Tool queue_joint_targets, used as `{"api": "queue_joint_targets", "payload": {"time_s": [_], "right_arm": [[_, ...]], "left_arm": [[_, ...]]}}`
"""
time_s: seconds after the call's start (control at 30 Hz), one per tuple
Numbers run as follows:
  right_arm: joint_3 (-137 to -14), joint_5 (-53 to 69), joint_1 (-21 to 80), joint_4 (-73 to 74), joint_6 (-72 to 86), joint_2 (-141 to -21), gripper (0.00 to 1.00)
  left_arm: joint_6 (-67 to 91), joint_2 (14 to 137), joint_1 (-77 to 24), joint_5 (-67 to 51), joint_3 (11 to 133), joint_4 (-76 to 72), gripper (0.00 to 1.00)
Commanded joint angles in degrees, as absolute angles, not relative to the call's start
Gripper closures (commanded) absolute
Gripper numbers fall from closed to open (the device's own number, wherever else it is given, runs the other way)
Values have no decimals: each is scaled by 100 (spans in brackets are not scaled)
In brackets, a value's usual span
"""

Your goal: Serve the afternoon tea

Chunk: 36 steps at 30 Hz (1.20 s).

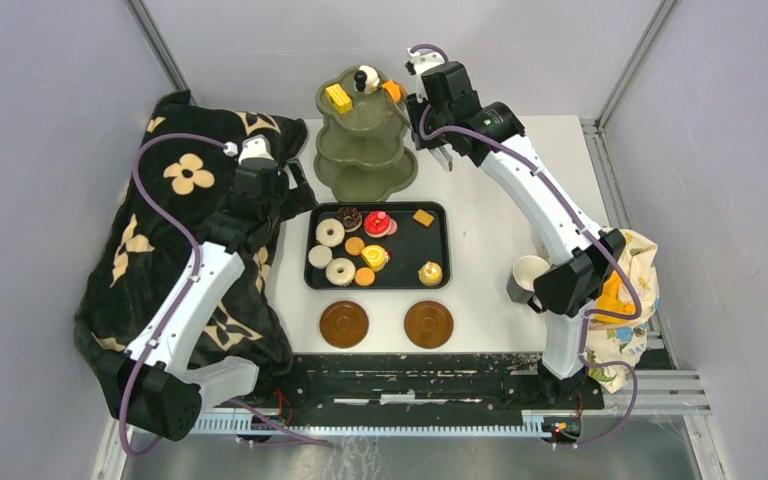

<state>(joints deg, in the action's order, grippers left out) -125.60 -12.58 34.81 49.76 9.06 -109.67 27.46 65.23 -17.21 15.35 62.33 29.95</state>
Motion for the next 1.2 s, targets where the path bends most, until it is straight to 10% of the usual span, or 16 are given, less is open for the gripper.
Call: {"api": "queue_joint_targets", "payload": {"time_s": [0.0,0.47,1.17], "right_arm": [[-13077,-1098,3423,4475,982,-11116,92],[-13184,-888,3410,4527,1150,-11173,59],[-12884,-912,3423,4278,1254,-10443,48]], "left_arm": [[2570,6571,-1706,1559,6409,2734,1],[2575,6654,-1635,1521,6313,2714,1],[2566,6578,-1597,1583,6227,2800,1]]}}
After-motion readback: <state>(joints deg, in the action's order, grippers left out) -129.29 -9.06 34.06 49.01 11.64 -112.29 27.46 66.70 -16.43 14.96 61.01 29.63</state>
